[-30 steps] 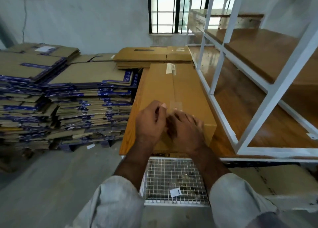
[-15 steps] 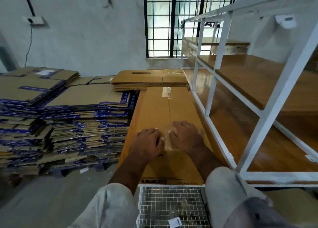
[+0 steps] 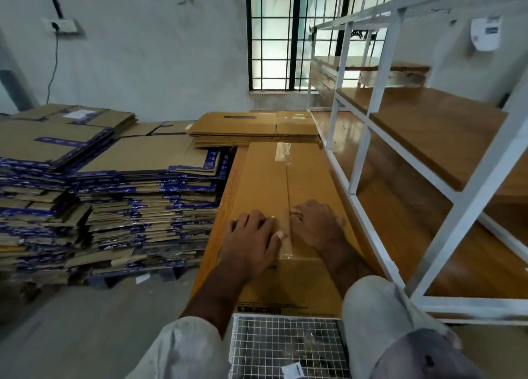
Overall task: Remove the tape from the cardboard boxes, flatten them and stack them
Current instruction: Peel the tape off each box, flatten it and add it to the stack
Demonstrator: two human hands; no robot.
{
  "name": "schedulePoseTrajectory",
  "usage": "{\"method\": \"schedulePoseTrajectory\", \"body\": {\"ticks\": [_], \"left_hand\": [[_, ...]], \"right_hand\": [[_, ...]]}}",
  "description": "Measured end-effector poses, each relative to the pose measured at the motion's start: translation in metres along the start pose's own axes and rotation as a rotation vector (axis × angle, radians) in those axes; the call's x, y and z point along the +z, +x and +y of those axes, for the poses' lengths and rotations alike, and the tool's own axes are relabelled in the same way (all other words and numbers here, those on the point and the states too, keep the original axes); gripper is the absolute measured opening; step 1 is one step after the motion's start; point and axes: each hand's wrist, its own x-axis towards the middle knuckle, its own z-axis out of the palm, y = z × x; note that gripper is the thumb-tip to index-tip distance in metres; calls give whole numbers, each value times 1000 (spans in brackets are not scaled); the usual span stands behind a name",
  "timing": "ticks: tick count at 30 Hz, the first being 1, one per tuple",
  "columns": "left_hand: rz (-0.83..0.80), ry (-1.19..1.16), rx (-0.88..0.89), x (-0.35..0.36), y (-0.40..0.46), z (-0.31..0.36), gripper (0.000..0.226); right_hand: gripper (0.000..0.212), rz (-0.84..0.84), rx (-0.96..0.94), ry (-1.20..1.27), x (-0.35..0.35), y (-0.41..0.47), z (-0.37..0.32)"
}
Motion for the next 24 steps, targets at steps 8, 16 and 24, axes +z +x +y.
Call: {"method": "schedulePoseTrajectory", "body": {"ticks": [8,16,24], "left_hand": [[-6,-34,-8,-4,-1,1,73],[-10,-33,-8,-4,-1,1,70],[-29,-64,-72,-11,8,9,43]], "right_hand": [[42,-22,-58,78,-3,1,12],[27,54,-98,80,0,1,16],[28,81,-91,64,2,-2,12]]}}
